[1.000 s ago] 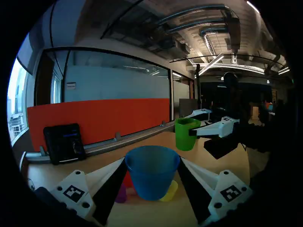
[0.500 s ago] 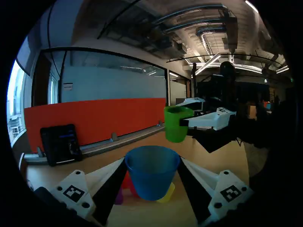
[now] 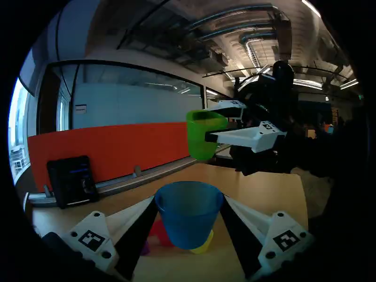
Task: Pour water
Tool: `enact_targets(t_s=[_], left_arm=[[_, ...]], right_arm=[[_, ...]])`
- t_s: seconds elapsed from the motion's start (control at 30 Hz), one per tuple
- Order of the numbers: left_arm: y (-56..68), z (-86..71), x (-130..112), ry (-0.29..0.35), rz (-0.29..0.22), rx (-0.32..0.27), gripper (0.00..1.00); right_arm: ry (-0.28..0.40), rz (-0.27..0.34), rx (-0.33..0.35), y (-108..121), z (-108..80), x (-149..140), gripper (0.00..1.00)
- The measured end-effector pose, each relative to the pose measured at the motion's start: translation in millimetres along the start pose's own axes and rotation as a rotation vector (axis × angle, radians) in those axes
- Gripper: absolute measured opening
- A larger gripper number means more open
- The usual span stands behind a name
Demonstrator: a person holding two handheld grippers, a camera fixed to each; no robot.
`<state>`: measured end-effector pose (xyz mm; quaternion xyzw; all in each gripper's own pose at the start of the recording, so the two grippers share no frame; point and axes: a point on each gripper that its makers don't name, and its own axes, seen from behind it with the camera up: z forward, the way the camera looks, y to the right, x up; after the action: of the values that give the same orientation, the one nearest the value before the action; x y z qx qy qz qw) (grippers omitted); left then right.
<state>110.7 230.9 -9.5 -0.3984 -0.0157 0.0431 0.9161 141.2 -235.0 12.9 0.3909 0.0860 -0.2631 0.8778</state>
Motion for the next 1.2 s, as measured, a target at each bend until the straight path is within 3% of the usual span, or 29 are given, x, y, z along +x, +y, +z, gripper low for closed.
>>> enact_targets(t_s=[0.27,0.67,1.2], left_arm=[[4.9,5.5,1.1,0.002,0.0,-0.012,0.89],[13.2,12.4,1.7,-0.001,-0.001,-0.034,0.89],[24.1,20.7,6.9,0.006,0.003,-0.058,0.89]], right_arm=[[0.01,-0.126,0.002,5.7,10.1,16.7,0.92],[0.008,-0.362,-0.012,16.5,23.1,33.5,0.92],[0.016,-0.58,-0.051,30.8,34.4,59.1,0.92]])
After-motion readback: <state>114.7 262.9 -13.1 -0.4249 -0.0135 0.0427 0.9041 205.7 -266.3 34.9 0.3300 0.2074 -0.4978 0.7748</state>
